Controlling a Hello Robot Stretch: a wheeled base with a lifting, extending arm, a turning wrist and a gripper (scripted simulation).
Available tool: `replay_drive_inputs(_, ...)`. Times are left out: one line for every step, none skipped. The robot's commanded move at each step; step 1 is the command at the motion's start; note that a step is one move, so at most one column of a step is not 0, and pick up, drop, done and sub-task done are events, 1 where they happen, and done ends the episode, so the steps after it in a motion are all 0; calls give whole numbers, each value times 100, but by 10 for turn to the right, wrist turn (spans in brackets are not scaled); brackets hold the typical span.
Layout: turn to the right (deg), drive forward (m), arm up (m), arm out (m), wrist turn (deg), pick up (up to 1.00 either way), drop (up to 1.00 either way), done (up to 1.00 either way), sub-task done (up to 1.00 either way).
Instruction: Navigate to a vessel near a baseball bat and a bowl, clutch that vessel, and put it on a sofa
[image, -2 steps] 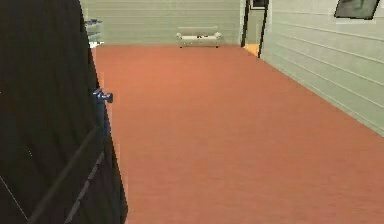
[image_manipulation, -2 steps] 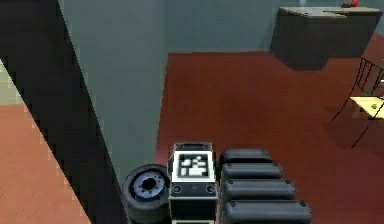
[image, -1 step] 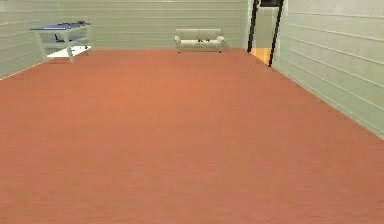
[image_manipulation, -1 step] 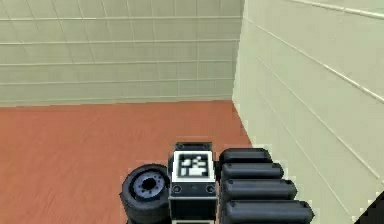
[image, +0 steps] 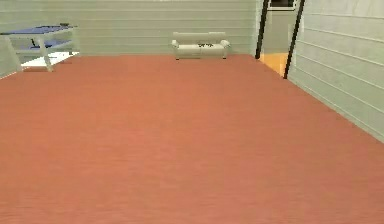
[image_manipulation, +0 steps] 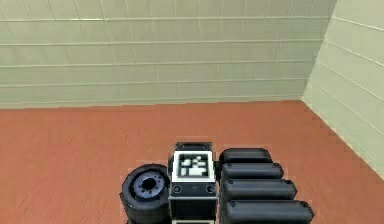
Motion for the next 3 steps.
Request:
replay_drive_inputs(0, 100, 0, 0, 0, 0, 0, 0, 0)
replay_drive_inputs(0, 100, 0, 0, 0, 0, 0, 0, 0)
replay_drive_inputs(30, 0, 0, 0, 0, 0, 0, 0, 0)
